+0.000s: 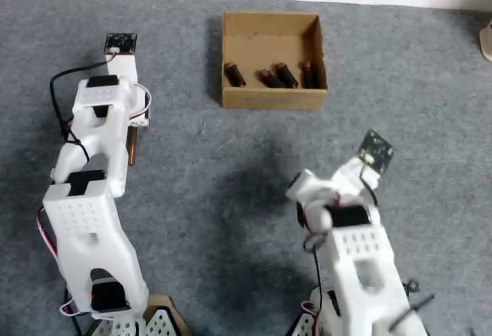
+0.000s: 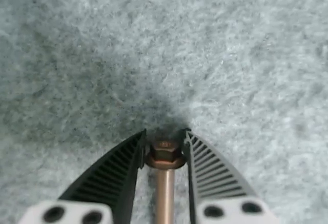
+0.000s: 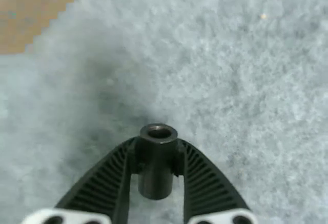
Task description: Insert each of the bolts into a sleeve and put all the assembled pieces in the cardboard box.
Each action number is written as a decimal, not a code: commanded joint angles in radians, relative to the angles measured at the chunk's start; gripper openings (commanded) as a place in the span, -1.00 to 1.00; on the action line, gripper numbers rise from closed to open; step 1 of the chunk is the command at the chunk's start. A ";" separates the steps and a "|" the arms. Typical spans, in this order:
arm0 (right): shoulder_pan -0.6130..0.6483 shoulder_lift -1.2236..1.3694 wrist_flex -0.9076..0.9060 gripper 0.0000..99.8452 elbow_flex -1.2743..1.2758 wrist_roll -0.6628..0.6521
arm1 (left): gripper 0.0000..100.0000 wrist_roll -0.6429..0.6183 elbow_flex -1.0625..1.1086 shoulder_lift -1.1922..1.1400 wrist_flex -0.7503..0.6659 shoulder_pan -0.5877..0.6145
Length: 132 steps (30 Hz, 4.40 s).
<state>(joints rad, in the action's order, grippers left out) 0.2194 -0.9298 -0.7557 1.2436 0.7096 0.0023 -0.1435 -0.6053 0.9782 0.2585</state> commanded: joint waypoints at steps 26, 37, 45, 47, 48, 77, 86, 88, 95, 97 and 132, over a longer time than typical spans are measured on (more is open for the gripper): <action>0.068 -0.578 -0.005 -0.99 0.220 -0.025 | -0.63 0.006 0.002 0.065 0.288 -0.036; 0.068 -0.579 -0.005 -0.99 0.222 -0.025 | -0.98 0.006 -0.001 0.068 0.282 -0.035; 0.067 -0.579 -0.013 -0.99 0.220 -0.054 | -0.99 -0.078 0.067 0.251 0.290 -0.036; 0.064 -0.579 -0.013 -0.99 0.222 -0.068 | -0.99 -0.097 0.114 0.337 0.293 -0.038; 0.064 -0.579 -0.013 -0.99 0.222 -0.072 | -0.99 -0.098 0.142 0.381 0.296 -0.041; 0.219 -0.582 0.150 -0.99 0.291 -0.511 | -0.99 -0.110 0.832 1.228 -0.049 -0.302; 0.211 -0.823 0.414 -0.99 0.529 -0.663 | -0.99 -0.215 0.837 1.323 -0.152 -0.473; 0.211 -0.842 0.360 -0.99 0.535 -0.628 | -0.99 -0.215 0.837 1.328 -0.189 -0.495; 0.211 -0.852 0.274 -0.99 0.535 -0.667 | -0.99 -0.215 0.831 1.328 -0.348 -0.578; 0.211 -0.852 0.268 -0.99 0.535 -0.666 | -0.99 -0.215 0.831 1.330 -0.391 -0.607; 0.242 -0.851 0.358 -0.99 0.536 -0.661 | -0.99 -0.367 0.987 1.595 -0.595 -0.812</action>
<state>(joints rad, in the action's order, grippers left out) 0.4526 -1.7691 -0.4212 1.6747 0.0606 -0.3552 0.8431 0.9475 0.3828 -0.5178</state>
